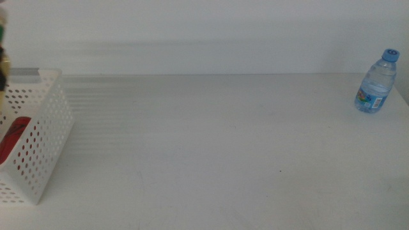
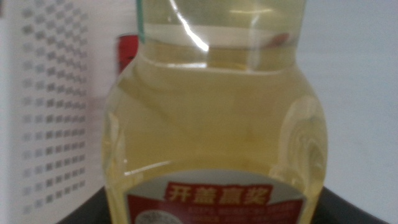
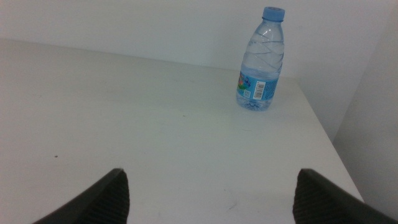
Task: Use arms to grab the bottles and put them into the dustbin to the left of the table.
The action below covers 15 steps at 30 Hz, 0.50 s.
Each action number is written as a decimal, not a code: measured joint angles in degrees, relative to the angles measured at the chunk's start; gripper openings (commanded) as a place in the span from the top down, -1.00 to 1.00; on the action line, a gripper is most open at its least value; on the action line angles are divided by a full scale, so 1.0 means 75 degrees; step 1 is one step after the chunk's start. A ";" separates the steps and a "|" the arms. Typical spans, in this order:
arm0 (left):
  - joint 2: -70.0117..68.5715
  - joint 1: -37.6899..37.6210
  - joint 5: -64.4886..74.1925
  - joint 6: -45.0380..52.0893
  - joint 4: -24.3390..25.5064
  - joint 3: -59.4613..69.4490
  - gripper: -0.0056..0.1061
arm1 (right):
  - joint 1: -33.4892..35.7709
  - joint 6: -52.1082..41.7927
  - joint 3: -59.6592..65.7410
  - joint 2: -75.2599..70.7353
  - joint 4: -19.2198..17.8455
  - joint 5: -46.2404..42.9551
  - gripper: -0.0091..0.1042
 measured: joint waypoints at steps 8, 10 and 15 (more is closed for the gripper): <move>0.1409 0.0665 0.0201 0.0147 0.0183 -0.0883 0.99 | 0.0000 0.0000 0.0000 0.0000 0.0000 0.0000 -0.52; 0.1727 0.0665 0.0201 0.0147 0.0257 -0.0905 0.99 | 0.0000 0.0000 0.0000 0.0000 0.0000 0.0000 -0.52; 0.2487 0.0665 0.0192 0.0147 0.0381 -0.0905 0.99 | 0.0000 0.0000 0.0000 0.0000 0.0000 0.0000 -0.52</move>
